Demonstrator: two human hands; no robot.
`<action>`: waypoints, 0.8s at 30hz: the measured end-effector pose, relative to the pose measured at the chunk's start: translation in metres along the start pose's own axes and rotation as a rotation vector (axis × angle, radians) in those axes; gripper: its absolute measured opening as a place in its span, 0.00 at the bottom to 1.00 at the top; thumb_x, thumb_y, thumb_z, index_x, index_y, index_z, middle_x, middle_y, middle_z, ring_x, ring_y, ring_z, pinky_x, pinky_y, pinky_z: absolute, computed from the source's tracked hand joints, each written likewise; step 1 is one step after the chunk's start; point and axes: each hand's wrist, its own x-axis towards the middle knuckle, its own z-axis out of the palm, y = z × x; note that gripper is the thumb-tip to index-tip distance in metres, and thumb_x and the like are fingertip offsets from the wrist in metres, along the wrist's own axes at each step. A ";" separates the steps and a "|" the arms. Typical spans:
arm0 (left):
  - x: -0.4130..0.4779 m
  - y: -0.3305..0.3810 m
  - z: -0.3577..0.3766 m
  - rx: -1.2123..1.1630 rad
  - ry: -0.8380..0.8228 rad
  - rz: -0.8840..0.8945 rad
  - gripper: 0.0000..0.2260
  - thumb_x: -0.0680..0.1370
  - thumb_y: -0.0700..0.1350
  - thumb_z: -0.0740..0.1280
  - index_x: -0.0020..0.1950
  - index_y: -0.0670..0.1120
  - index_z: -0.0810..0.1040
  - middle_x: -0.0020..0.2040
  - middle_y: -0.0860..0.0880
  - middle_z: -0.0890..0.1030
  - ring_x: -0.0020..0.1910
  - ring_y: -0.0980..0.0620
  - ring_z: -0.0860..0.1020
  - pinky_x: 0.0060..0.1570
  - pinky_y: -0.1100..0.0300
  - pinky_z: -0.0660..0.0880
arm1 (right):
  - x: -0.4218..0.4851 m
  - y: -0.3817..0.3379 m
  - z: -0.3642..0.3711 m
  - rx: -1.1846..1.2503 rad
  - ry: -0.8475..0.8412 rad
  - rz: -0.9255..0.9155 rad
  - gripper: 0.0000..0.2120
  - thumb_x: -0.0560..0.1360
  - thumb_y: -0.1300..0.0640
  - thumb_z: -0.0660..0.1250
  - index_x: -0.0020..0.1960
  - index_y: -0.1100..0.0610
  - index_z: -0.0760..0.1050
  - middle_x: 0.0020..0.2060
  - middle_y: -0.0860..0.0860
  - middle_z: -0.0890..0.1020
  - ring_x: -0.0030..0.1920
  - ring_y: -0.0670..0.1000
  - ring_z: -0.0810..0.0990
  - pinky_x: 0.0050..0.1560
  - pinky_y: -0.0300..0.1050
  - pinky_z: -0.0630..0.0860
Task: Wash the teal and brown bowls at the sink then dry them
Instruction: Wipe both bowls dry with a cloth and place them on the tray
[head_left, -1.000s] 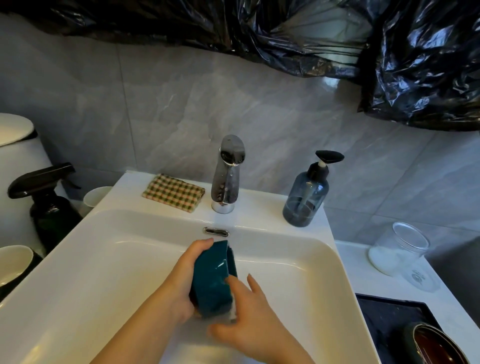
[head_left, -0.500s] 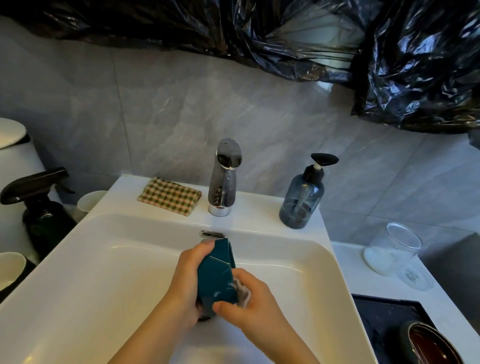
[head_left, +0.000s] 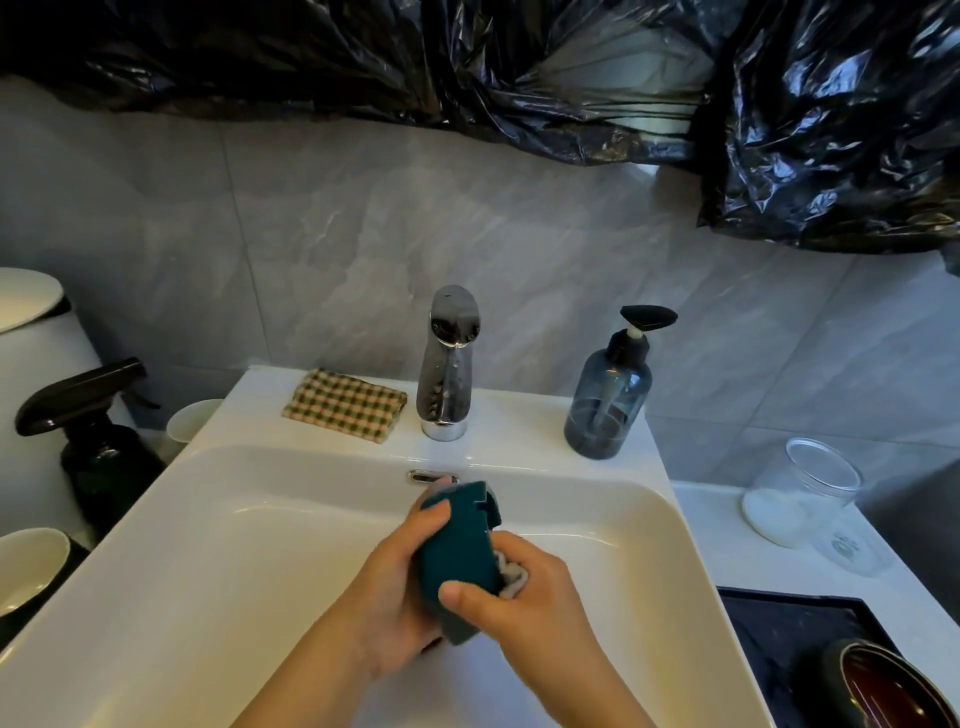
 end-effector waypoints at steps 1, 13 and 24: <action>0.002 -0.003 -0.001 0.044 -0.009 0.027 0.30 0.61 0.47 0.73 0.63 0.49 0.76 0.52 0.38 0.82 0.45 0.41 0.82 0.44 0.50 0.78 | 0.002 0.003 0.000 0.056 0.058 0.018 0.11 0.65 0.63 0.75 0.40 0.47 0.80 0.33 0.44 0.84 0.37 0.43 0.82 0.39 0.36 0.79; 0.000 0.010 -0.007 -0.096 0.073 0.047 0.22 0.66 0.57 0.65 0.43 0.40 0.86 0.44 0.37 0.84 0.45 0.39 0.80 0.50 0.48 0.73 | 0.004 0.009 0.009 -0.749 -0.128 -0.327 0.27 0.66 0.36 0.60 0.61 0.47 0.74 0.59 0.47 0.78 0.61 0.45 0.70 0.69 0.41 0.61; -0.002 0.005 0.001 -0.124 0.124 0.099 0.18 0.63 0.54 0.66 0.38 0.41 0.85 0.36 0.39 0.83 0.35 0.41 0.80 0.42 0.51 0.76 | -0.002 0.004 0.006 -0.531 -0.051 -0.155 0.20 0.68 0.51 0.72 0.54 0.36 0.67 0.53 0.35 0.75 0.55 0.39 0.72 0.56 0.27 0.69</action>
